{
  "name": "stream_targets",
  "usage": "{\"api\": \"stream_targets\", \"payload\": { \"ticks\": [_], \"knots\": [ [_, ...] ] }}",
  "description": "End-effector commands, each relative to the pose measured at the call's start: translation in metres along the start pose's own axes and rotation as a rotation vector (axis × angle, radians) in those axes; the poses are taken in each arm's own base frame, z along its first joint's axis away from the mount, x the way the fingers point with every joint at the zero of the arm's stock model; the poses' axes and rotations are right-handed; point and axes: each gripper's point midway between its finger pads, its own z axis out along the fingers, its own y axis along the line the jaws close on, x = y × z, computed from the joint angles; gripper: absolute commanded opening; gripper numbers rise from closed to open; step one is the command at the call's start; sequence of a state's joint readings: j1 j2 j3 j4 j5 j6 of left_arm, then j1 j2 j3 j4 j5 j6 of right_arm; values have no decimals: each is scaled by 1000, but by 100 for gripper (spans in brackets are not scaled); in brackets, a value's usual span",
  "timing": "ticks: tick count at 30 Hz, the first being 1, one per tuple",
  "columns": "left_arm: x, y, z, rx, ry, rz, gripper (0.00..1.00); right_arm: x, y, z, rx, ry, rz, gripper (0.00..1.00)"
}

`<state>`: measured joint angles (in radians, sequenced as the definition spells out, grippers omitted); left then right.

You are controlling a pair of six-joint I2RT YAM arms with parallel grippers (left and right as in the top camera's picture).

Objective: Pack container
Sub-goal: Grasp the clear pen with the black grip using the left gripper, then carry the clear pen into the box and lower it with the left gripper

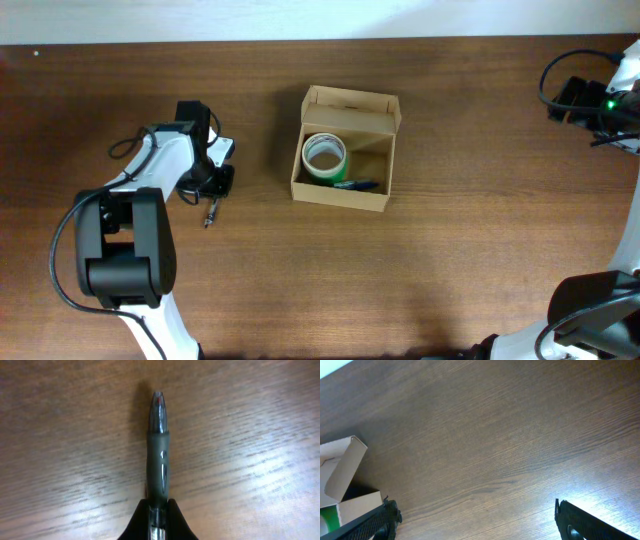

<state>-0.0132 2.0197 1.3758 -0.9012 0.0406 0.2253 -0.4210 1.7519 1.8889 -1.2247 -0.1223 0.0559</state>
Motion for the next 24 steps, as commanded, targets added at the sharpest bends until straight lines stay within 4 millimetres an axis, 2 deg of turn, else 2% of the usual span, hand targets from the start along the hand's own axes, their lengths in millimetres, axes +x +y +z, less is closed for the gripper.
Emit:
{"api": "stream_targets", "payload": {
  "ticks": [1,4,5,7,10,12,14,17,19,24],
  "knots": [
    [-40,8,-49,-21,-122,110,1,0,1,3,-5,6,9,99],
    [-72,7,-114,-55,-250,218,2,0,1,3,-5,6,8,99],
    [-83,1,-140,-58,-308,281,2,0,1,3,-5,6,9,99],
    [-97,-22,-188,-36,-414,457,2,0,1,3,-5,6,9,99],
    [-102,-72,-253,-7,-566,751,2,0,1,3,-5,6,8,99],
    [-99,-100,-275,-18,-621,907,2,0,1,3,-5,6,8,99],
    [-96,-131,-286,-40,-649,1061,2,0,1,3,-5,6,8,99],
    [-85,-176,-283,-28,-637,1230,1,0,1,3,-5,6,8,99],
    [-76,-201,-270,-31,-587,1338,2,0,1,3,-5,6,8,99],
    [-67,-230,-228,-46,-429,1463,2,0,1,3,-5,6,9,99]
  ]
}}
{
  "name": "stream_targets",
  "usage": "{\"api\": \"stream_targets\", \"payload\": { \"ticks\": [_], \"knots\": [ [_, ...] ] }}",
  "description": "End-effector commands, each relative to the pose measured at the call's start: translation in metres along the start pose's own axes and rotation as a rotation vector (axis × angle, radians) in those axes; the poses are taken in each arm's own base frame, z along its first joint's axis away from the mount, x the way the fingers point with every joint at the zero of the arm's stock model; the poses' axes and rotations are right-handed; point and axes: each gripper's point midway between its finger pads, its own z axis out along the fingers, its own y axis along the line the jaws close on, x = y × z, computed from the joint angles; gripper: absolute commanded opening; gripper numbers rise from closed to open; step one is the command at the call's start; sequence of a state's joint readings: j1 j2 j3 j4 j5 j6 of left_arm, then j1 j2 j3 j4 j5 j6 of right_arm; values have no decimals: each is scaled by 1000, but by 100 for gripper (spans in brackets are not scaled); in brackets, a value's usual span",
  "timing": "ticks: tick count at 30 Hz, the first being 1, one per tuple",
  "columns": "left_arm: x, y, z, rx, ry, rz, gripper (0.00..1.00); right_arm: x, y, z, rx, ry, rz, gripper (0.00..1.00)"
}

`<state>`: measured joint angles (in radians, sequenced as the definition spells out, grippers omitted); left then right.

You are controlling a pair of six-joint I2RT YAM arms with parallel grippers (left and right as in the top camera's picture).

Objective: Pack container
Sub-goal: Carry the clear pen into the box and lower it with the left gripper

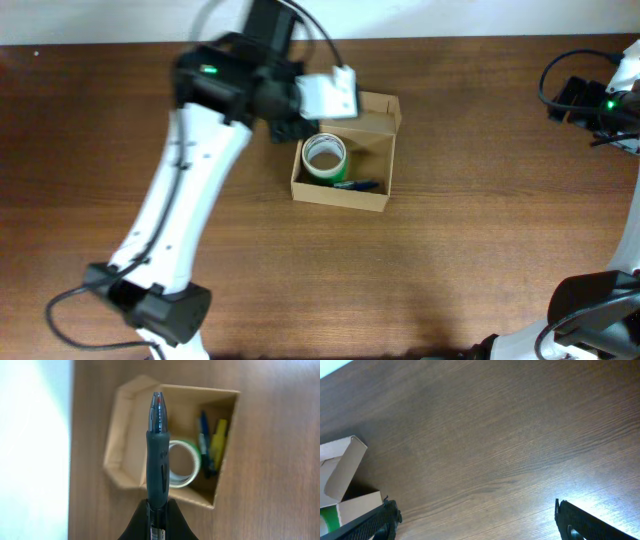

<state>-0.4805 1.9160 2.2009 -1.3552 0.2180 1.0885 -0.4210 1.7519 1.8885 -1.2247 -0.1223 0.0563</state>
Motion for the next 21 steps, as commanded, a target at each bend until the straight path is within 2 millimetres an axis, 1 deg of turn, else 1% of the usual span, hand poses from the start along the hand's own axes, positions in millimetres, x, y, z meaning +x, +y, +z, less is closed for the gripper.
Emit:
{"api": "stream_targets", "payload": {
  "ticks": [1,4,7,9,11,13,17,20,21],
  "knots": [
    [7,-17,39,100,84,117,2,0,1,3,-5,6,8,99],
    [1,-34,73,189,105,141,2,0,1,3,-5,6,8,99],
    [-2,-46,101,247,123,157,2,0,1,3,-5,6,8,99],
    [2,-53,121,284,150,149,2,0,1,3,-5,6,8,99],
    [5,-58,142,306,176,98,2,0,1,3,-5,6,8,99],
    [10,-65,158,337,204,67,1,0,1,3,-5,6,8,99],
    [21,-75,180,378,247,23,1,0,1,3,-5,6,8,99],
    [23,-78,185,387,261,-12,2,0,1,3,-5,6,8,99],
    [23,-78,186,387,262,-17,4,0,1,3,-5,6,8,99]
  ]
}}
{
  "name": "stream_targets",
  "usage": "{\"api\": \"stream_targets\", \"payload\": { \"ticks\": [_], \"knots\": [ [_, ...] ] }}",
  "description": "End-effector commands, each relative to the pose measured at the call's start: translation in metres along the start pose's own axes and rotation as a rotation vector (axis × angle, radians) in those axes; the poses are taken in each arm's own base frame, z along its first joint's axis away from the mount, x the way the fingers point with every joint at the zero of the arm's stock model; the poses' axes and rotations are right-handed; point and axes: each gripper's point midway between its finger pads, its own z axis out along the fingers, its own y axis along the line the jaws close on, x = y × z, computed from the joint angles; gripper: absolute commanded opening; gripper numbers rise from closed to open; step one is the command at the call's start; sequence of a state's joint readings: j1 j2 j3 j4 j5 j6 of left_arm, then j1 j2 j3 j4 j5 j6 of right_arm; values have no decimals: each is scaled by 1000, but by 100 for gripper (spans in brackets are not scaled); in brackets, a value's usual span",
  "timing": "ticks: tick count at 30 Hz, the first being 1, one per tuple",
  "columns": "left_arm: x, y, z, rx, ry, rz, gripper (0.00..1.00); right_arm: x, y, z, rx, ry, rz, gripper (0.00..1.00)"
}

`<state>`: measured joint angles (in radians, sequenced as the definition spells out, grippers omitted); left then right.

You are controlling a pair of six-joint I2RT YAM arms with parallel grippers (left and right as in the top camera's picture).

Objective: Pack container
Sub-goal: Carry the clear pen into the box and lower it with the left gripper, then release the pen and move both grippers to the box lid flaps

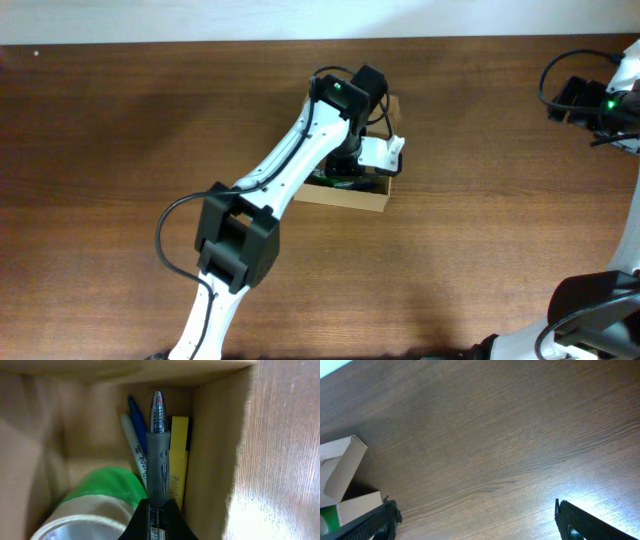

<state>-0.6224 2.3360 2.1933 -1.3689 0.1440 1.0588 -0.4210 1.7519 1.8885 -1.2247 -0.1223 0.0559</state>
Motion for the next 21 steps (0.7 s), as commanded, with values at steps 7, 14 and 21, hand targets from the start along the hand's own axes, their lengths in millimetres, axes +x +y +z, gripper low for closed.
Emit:
{"api": "stream_targets", "payload": {
  "ticks": [7,14,21],
  "knots": [
    [-3,-6,4,17,14,-52,49,0,1,3,-5,6,8,99],
    [-7,0,-43,-136,26,-105,53,0,1,3,-5,6,8,99],
    [-3,6,-177,-494,-112,-262,66,0,1,3,-5,6,9,99]
  ]
}}
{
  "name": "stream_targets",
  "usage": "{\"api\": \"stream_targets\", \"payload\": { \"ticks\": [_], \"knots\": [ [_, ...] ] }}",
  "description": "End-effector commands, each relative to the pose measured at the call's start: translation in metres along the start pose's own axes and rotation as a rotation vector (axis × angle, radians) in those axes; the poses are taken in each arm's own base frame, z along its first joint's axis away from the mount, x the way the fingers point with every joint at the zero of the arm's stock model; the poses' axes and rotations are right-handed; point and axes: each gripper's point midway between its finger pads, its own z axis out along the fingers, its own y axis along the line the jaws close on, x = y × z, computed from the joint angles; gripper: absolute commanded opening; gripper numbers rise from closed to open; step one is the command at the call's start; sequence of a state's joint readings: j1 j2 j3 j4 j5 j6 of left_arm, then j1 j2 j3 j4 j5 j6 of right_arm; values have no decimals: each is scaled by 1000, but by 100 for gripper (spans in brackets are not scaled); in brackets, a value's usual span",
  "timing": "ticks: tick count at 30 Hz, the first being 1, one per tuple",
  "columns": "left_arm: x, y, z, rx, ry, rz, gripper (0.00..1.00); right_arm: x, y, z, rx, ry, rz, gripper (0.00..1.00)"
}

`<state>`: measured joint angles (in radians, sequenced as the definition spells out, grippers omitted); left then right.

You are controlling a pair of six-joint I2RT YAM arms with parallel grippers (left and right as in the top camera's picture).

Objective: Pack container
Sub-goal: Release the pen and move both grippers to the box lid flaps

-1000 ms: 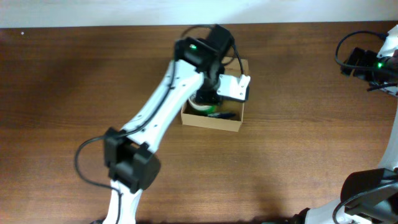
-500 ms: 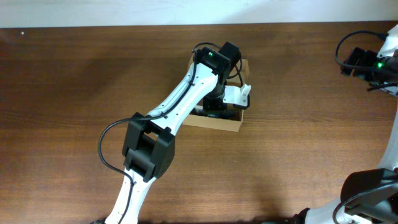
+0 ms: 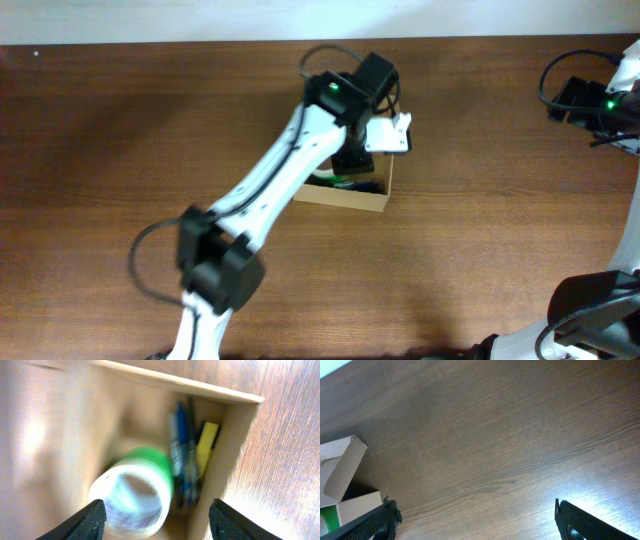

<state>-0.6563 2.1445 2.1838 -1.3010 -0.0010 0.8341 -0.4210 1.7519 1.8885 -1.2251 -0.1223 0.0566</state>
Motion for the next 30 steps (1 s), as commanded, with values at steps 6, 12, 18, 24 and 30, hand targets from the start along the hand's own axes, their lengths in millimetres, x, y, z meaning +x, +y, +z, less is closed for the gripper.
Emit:
{"api": "stream_targets", "payload": {
  "ticks": [6,12,18,24,30],
  "knots": [
    [53,49,-184,-416,-165,-235,57,-30,17,1,-90,-115,-10,99],
    [169,114,-216,-578,-160,-691,31,-35,52,-7,-298,-137,-33,99],
    [259,126,-157,-398,-192,-1030,7,-17,67,-4,-353,-59,-13,26],
    [276,103,-65,-75,-256,-1207,2,28,96,42,-377,123,-22,4],
    [232,90,-2,274,-444,-1226,2,75,127,104,-427,332,-17,4]
  ]
}}
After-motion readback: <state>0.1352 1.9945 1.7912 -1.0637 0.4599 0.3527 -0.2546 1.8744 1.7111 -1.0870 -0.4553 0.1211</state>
